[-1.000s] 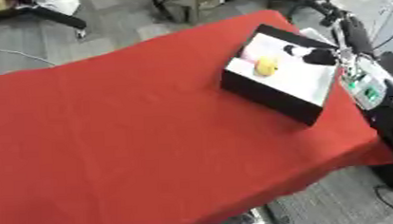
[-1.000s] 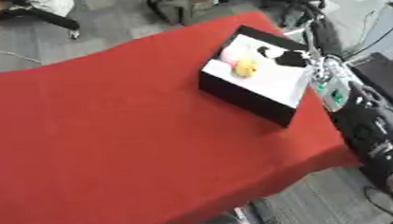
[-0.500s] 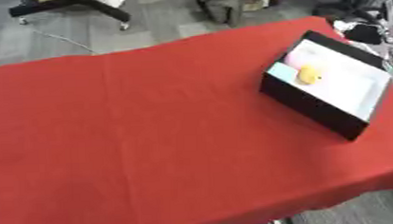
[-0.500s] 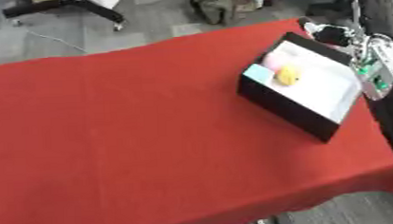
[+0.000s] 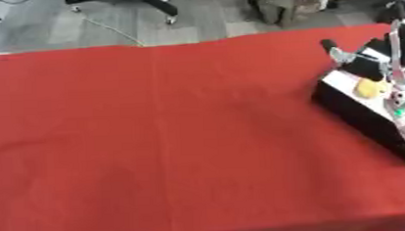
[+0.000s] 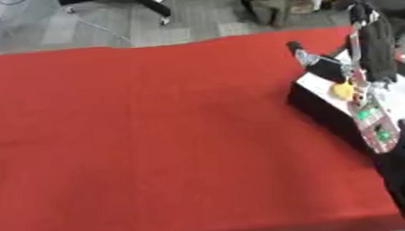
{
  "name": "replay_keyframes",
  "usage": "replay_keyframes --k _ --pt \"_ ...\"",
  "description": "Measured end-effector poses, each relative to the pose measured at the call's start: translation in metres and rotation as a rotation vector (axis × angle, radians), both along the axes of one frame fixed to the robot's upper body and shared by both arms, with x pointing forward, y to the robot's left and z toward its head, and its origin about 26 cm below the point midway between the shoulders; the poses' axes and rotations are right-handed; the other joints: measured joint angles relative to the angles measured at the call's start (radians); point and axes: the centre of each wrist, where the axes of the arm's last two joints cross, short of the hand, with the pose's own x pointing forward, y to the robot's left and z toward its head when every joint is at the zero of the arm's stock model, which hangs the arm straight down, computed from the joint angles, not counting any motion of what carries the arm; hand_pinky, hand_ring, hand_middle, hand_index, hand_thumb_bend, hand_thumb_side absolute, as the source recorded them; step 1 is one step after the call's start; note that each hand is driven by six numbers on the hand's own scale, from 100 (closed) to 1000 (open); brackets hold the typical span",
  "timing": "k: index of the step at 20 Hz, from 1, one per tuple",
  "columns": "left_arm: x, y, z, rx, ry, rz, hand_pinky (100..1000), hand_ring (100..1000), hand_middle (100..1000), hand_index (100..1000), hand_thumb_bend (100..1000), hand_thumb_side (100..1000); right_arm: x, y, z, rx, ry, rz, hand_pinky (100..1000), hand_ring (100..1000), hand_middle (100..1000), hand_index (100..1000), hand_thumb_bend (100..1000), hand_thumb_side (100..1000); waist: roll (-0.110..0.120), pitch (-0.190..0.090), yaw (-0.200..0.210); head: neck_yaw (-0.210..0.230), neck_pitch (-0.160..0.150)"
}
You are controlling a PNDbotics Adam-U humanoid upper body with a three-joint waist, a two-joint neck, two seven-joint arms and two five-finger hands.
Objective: Pick up the objects with one hand, pass them to the other hand, and then place them into the box on the other side of the table.
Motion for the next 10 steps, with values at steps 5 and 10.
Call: replay_keyframes --k 5,10 --pt "-0.002 -0.014 -0.011 -0.062 0.001 -0.007 666 540 561 653 362 655 -0.024 0.037 -0.012 0.121 -0.011 0.119 762 829 624 916 570 506 -0.004 0.009 -0.013 0.009 0.0" --pt "-0.005 -0.02 -0.025 -0.077 0.038 0.038 669 547 575 671 353 690 -0.047 0.066 -0.009 0.205 0.01 0.179 751 827 617 915 575 498 -0.003 0.018 -0.017 0.012 0.0"
